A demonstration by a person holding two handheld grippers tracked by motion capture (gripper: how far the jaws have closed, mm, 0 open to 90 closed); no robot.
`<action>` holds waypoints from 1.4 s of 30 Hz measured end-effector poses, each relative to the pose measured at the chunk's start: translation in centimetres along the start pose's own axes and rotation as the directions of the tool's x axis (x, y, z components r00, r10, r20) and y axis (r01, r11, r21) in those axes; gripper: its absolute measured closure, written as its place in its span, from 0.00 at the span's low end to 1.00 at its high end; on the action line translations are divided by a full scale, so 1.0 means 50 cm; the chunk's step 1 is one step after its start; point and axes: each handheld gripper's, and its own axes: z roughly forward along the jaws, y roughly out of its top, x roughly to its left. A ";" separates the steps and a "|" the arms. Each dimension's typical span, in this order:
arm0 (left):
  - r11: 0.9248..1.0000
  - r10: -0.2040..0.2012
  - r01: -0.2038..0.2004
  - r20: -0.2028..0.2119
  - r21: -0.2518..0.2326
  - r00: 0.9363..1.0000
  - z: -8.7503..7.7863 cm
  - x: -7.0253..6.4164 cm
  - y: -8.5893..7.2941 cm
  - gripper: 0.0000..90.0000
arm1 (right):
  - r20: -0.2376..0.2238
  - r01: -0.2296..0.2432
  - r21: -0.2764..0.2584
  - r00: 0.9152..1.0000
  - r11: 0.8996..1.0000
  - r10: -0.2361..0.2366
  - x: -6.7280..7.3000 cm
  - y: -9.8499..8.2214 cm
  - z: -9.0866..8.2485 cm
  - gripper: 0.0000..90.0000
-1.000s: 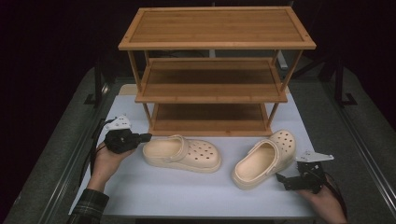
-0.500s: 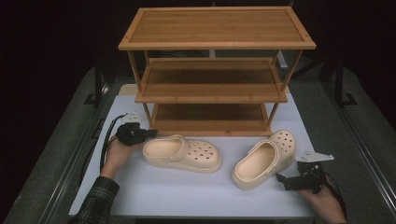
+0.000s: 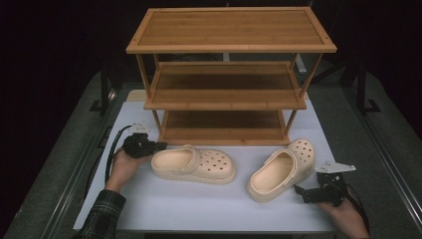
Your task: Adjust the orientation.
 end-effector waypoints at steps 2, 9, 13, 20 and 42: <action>1.000 0.001 -0.001 0.001 0.005 1.000 -0.002 -0.002 -0.001 1.00 | 0.000 0.000 0.000 1.000 1.000 0.000 0.000 0.000 0.000 0.00; 1.000 -0.009 0.008 0.010 0.012 1.000 -0.017 -0.018 -0.014 1.00 | 0.000 0.000 0.000 1.000 1.000 0.000 0.000 0.000 0.000 0.00; 1.000 -0.014 0.014 0.017 0.021 1.000 -0.030 -0.031 -0.026 1.00 | 0.000 0.000 0.000 1.000 1.000 0.000 0.000 0.000 0.000 0.00; 0.999 -0.018 0.017 0.022 0.035 1.000 -0.049 -0.056 -0.044 1.00 | 0.000 0.000 0.000 1.000 1.000 0.000 0.000 0.000 0.000 0.00; 0.999 0.025 -0.025 0.026 0.028 0.999 -0.112 -0.184 -0.097 1.00 | 0.000 0.001 0.002 1.000 1.000 -0.001 0.000 0.000 0.000 0.00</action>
